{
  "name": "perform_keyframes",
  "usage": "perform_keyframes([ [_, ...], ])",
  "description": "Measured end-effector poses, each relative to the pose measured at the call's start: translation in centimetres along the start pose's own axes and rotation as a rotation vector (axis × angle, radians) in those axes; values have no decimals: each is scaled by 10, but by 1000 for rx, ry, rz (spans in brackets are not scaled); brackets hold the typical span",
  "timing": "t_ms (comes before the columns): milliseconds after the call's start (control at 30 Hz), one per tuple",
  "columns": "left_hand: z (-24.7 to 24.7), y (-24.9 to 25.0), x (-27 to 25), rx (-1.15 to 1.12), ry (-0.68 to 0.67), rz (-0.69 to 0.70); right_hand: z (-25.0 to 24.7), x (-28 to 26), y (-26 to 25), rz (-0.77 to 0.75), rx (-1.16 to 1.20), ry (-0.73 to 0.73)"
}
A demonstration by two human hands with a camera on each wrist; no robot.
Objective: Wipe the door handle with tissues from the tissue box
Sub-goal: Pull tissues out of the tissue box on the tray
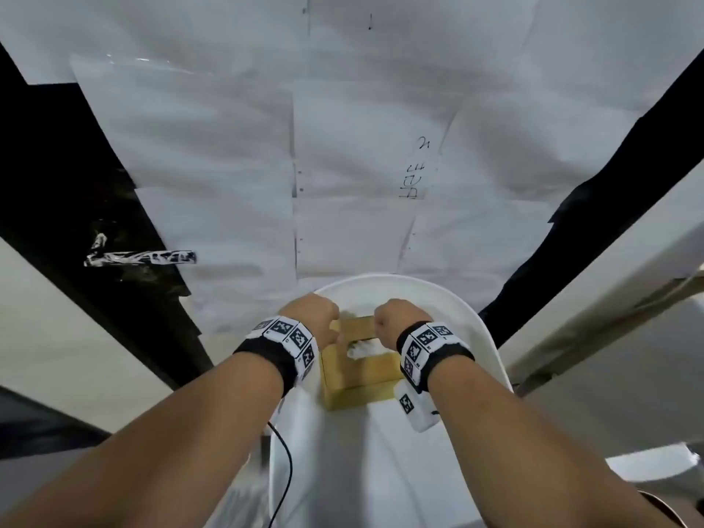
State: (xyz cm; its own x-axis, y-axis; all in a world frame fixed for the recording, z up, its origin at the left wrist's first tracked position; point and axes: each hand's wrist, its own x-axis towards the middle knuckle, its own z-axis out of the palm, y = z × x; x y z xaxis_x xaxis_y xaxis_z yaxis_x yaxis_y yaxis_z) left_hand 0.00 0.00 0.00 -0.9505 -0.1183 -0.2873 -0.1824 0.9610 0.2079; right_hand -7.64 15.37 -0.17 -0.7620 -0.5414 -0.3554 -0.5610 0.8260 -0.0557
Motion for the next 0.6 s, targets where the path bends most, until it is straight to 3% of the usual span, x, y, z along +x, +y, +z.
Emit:
perform_keyframes([
  [200, 27, 8, 4, 38, -163, -61, 18, 5, 10, -16, -85, -32],
  [367, 41, 9, 5, 107, -142, -45, 26, 4, 16, -2, 37, -43],
  [600, 45, 11, 11, 2, -130, -30, 33, 12, 13, -12, -110, -97],
])
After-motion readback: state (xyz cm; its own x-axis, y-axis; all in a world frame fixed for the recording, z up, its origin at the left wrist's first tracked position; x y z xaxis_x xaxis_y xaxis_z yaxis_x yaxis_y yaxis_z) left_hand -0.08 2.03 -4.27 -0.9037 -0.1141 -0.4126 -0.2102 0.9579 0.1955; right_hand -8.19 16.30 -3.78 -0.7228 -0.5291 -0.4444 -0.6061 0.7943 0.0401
